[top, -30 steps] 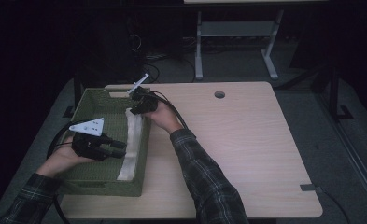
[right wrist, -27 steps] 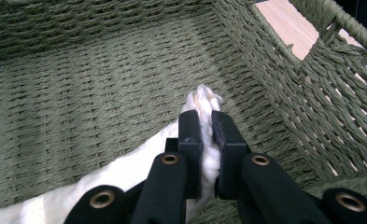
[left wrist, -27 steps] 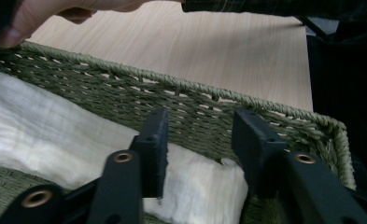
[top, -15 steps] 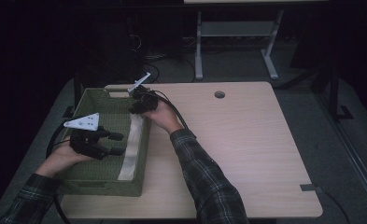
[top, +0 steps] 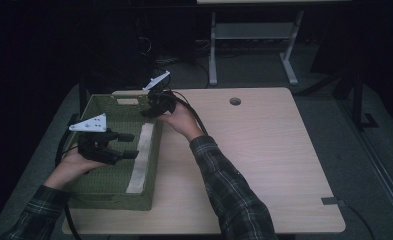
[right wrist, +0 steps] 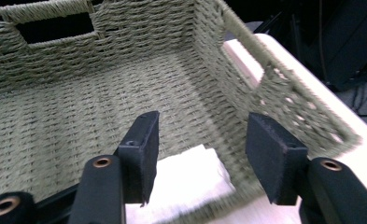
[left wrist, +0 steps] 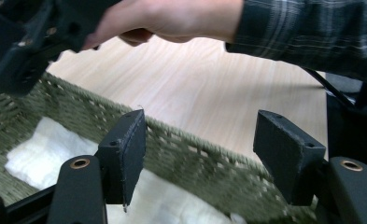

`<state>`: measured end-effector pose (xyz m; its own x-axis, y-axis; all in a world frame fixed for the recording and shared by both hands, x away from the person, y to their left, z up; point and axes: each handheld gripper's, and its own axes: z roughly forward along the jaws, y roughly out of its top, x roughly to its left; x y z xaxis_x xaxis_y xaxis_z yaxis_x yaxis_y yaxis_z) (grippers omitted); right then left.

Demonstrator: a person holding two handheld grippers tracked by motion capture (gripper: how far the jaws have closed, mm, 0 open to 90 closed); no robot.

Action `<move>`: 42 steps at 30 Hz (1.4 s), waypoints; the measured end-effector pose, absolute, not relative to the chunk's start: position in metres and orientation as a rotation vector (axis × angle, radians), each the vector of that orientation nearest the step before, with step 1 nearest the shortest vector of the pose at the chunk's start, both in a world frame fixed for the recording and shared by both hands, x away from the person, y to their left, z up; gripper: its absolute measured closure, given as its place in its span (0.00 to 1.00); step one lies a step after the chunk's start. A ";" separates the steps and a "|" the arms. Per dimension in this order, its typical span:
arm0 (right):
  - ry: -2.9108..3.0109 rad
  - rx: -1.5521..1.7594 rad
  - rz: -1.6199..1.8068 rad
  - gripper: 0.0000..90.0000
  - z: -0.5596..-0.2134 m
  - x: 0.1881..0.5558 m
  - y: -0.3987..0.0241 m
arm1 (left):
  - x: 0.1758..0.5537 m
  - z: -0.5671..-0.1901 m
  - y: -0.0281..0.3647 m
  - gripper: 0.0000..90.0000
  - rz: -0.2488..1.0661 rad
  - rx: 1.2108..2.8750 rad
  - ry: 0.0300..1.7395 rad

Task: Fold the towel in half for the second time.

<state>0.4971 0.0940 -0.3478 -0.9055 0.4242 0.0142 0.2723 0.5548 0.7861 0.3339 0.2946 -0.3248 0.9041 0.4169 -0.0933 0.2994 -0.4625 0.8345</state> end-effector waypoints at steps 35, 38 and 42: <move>2.433 0.755 1.297 0.29 -0.324 0.445 -0.127 | 0.330 -0.328 0.128 0.30 0.331 2.085 0.649; 2.429 0.786 1.277 0.28 -0.335 0.436 -0.143 | 0.329 -0.337 0.116 0.30 0.365 2.096 0.661; 2.426 0.813 1.254 0.27 -0.349 0.422 -0.160 | 0.326 -0.352 0.101 0.30 0.417 2.112 0.663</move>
